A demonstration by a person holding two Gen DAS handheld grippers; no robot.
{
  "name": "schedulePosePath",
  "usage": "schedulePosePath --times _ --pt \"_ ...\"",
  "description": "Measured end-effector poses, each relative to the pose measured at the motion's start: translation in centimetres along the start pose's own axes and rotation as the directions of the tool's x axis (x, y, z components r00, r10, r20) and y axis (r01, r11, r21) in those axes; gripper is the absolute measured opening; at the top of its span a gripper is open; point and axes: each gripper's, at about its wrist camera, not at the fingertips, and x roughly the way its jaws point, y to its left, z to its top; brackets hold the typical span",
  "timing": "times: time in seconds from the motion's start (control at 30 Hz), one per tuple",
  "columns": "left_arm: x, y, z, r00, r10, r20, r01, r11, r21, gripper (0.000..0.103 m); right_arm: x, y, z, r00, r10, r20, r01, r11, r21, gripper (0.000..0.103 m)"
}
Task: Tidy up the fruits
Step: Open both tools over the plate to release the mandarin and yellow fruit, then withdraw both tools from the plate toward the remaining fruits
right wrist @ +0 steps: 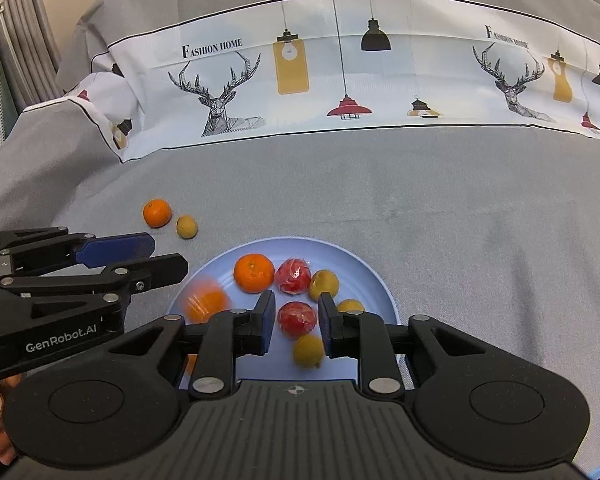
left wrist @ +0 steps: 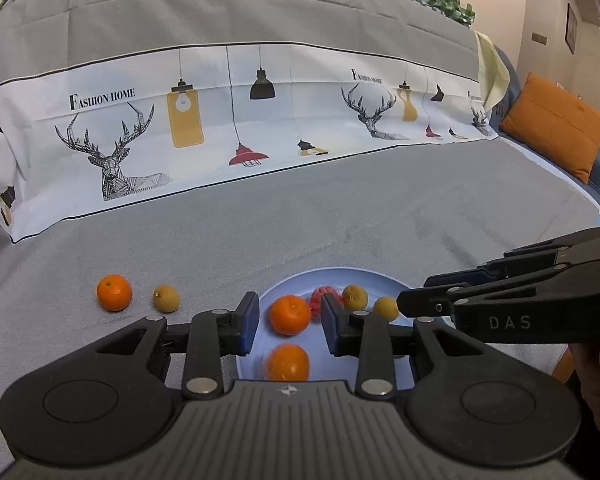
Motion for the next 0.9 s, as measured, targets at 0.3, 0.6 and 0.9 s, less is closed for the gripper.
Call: schedulePosePath --times 0.3,0.6,0.9 --pt "-0.24 -0.01 0.02 1.000 0.012 0.005 -0.012 1.000 -0.014 0.037 -0.10 -0.01 -0.18 1.000 -0.008 0.007 0.008 1.000 0.000 0.033" --pt "-0.26 0.03 0.04 1.000 0.017 0.005 -0.017 1.000 -0.015 0.037 -0.20 0.03 -0.22 1.000 -0.023 0.017 0.023 1.000 0.007 0.033" --pt "-0.41 0.53 0.24 1.000 0.023 0.011 -0.023 0.999 -0.033 0.037 -0.30 0.31 -0.20 0.998 -0.051 0.044 0.051 0.999 -0.002 0.033"
